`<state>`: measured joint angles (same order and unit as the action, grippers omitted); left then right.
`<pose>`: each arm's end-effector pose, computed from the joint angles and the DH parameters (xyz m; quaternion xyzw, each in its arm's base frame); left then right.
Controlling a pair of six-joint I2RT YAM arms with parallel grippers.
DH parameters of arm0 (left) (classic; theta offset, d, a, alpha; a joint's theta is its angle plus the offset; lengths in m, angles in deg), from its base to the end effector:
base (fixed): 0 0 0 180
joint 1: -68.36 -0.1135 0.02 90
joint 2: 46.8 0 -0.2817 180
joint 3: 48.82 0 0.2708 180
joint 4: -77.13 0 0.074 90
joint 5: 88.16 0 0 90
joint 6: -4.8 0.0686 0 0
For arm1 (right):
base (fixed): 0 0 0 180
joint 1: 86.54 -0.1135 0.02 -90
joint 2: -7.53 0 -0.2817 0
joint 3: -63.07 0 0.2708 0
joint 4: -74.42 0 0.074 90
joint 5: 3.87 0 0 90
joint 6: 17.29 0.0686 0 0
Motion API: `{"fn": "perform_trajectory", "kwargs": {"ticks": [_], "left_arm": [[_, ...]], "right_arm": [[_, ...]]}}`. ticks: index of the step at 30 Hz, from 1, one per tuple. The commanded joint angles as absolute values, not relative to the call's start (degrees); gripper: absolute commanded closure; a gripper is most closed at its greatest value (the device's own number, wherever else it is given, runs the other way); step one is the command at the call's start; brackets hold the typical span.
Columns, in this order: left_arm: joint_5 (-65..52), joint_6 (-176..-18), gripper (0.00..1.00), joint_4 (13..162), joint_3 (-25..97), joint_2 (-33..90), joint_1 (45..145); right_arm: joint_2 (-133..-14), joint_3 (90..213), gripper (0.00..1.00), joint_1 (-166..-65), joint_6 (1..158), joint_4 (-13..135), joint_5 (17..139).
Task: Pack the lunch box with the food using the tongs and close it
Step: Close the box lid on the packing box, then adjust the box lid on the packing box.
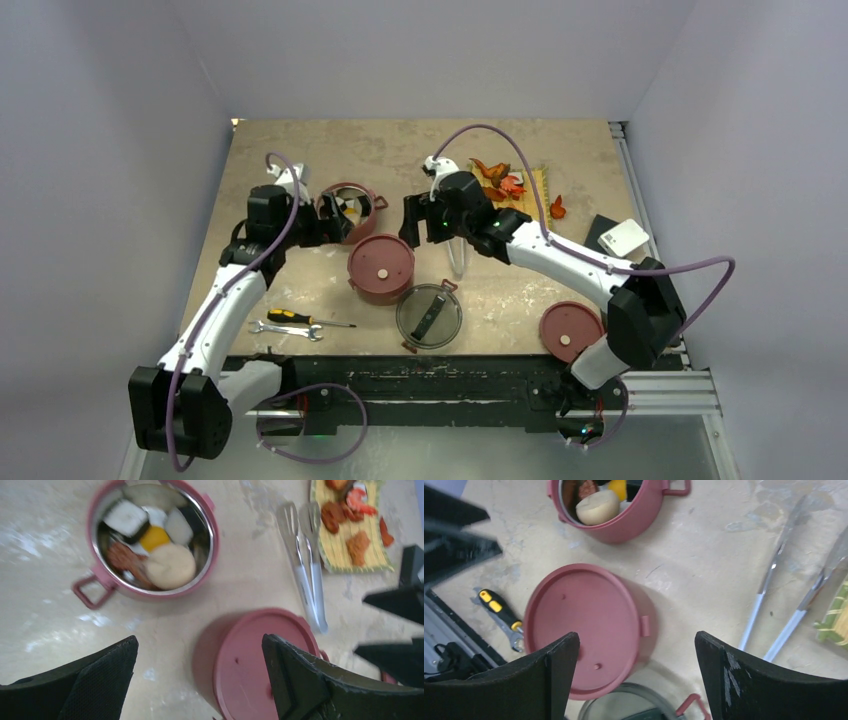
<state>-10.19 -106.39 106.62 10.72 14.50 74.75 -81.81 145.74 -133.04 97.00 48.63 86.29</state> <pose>0.2727 -0.0449 0.2791 -0.0606 0.8660 -0.2050 0.4520 0.2796 0.2944 0.2872 -0.1682 0.8603 0.2778 0.3930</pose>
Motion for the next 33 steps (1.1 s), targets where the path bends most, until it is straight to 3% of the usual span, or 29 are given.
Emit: {"fn": "perform_trajectory", "kwargs": {"ticks": [1, 9, 12, 27, 33], "left_arm": [[-19.20, -109.49, 0.06, 110.36, 7.75, 12.84, 77.22], [-13.65, -112.94, 0.14, 112.92, 5.55, 13.48, 83.49], [-9.50, -113.61, 0.19, 114.13, 4.81, 13.41, 84.08], [-7.56, -114.55, 0.47, 112.55, 0.54, 16.94, 85.59], [-6.36, -114.50, 0.51, 111.44, 0.09, 20.27, 86.70]], "right_arm": [[-78.58, 142.81, 0.11, -131.04, 91.98, 60.22, 81.51], [-81.44, 141.24, 0.11, -129.54, 89.48, 61.32, 78.32], [-82.91, 141.41, 0.05, -129.78, 89.54, 60.81, 79.54], [-92.30, 143.90, 0.11, -138.48, 93.58, 50.45, 93.54], [-92.22, 139.65, 0.12, -138.75, 97.76, 49.01, 93.60]]}}
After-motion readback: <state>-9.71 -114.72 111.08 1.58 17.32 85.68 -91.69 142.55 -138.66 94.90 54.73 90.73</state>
